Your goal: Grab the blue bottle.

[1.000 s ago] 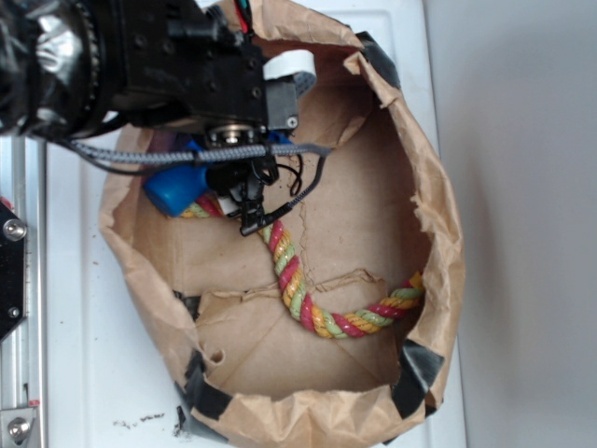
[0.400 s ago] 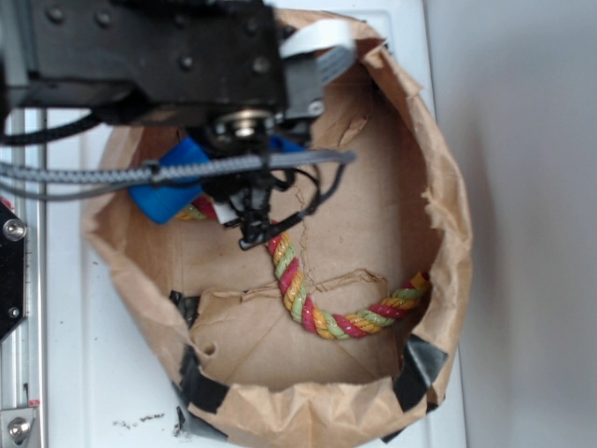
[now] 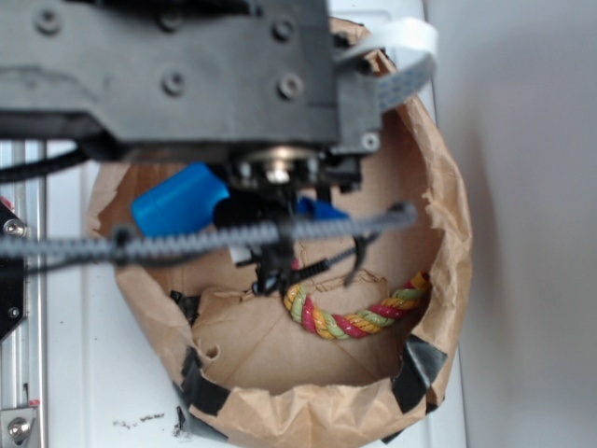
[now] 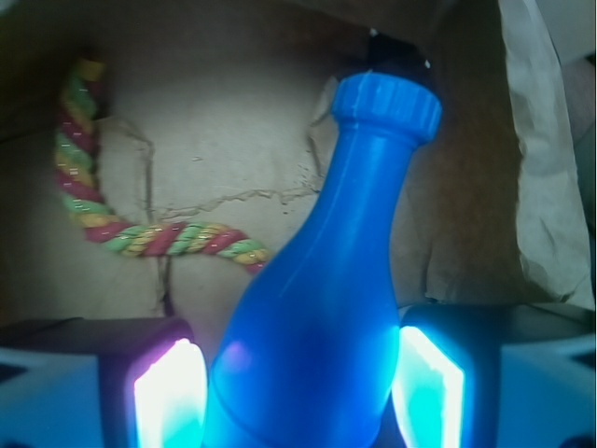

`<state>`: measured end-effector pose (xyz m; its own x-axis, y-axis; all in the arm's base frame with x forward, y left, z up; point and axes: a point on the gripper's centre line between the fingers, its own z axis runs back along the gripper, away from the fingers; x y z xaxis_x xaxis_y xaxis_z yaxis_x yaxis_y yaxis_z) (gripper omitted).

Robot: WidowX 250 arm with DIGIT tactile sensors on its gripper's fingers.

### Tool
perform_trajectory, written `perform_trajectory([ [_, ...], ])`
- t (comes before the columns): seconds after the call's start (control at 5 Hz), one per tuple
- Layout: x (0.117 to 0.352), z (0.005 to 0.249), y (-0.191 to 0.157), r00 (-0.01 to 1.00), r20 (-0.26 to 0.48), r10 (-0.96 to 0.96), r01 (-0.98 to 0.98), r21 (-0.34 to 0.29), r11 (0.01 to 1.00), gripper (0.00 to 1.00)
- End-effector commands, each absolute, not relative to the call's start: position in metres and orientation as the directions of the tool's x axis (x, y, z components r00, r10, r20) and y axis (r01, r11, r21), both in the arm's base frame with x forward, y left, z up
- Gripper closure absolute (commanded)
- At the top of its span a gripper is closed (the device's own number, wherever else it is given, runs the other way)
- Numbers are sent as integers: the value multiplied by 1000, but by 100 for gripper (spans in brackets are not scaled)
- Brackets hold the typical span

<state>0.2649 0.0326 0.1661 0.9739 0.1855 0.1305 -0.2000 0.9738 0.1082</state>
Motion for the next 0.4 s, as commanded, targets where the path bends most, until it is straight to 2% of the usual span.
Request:
perform_trajectory([
  [0.0, 270, 203, 27, 967, 231, 104, -119, 53, 991, 100],
  [0.2, 270, 199, 24, 966, 240, 96, -127, 117, 985, 100],
])
